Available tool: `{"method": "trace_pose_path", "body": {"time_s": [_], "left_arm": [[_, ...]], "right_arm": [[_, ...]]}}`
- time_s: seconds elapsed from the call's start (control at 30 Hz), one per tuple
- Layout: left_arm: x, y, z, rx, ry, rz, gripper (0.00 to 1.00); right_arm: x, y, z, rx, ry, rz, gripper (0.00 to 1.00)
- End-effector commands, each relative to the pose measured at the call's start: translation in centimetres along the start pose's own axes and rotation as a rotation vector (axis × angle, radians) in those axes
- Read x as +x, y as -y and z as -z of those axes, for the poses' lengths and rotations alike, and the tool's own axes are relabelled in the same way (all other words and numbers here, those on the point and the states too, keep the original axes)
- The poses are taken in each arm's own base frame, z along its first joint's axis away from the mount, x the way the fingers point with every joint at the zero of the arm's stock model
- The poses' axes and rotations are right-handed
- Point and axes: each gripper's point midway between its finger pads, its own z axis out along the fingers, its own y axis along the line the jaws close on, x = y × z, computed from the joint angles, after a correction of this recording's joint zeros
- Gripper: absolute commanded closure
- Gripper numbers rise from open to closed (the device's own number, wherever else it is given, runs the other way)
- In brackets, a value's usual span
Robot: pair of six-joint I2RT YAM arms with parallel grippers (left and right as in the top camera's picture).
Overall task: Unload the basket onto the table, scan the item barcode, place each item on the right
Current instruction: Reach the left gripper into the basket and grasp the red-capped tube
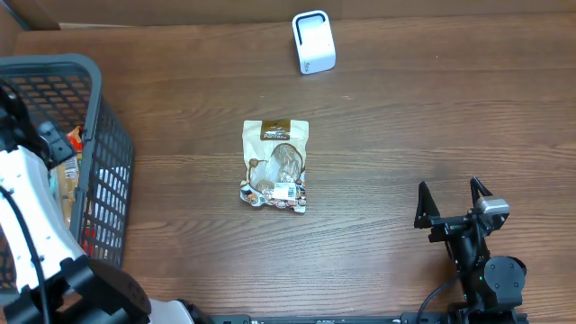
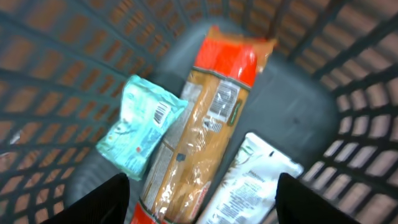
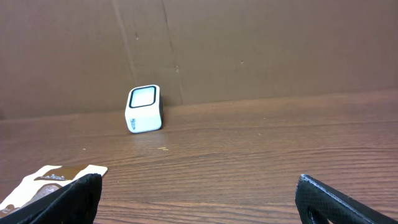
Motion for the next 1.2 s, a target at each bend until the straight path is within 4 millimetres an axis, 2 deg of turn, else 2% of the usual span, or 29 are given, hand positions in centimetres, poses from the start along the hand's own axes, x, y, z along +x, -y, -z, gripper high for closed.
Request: {"method": "trace_pose_path", "body": {"time_s": [0.0,0.1,0.17,0.3,0.43,0.7,0.87,0.93,0.97,1.0,1.03,1.17], "left_arm": [[1.4,0.0,-2.6,-0.017,-0.049,-0.085,0.33],[2.0,-0.3,-4.4,-0.050,-0.065,-0.087,0.32],[2.2,0.0,-5.8,-0.049,-0.071,-0.092,0.28],[3.3,0.6,-8.6,-0.046,-0.117,-0.128,0.28],[4.7,-0.3,-11.0,-0.124,-0.185,-0.129,0.29],[5.8,0.1,-13.7,-0.133,-0.233,-0.144,0.31],[7.9,0.3,-15.2,-0.141,-0.312,-0.117,0.36],[8.7,0.2,-15.6,-0.154,-0.341,-0.111,0.42],[8.9,0.0,-15.7,-0.169,-0.350,-0.108,0.56],[9.0,-0.2,-15.7,-0.183,-0.354,-0.097,0.77],[9.0,-0.4,-15.7,-0.199,-0.352,-0.088,0.94],[8.4,-0.9,-15.0,-0.233,-0.341,-0.049,0.96]], "right_arm": [[0.1,0.1,0.0,0.008,0.007,-0.007,0.00],[0.1,0.1,0.0,0.008,0.007,-0.007,0.00],[0.1,0.1,0.0,0.008,0.007,-0.007,0.00],[0.1,0.1,0.0,0.008,0.007,-0.007,0.00],[0.1,0.1,0.0,0.008,0.007,-0.007,0.00],[0.1,0.1,0.0,0.008,0.007,-0.007,0.00],[0.1,0.1,0.0,0.008,0.007,-0.007,0.00],[0.1,0.1,0.0,0.008,0.007,-0.007,0.00],[0.1,0.1,0.0,0.008,0.007,-0.007,0.00],[0.1,0.1,0.0,0.008,0.007,-0.007,0.00],[0.1,0.1,0.0,0.008,0.007,-0.007,0.00],[0.1,0.1,0.0,0.008,0.007,-0.007,0.00]]}}
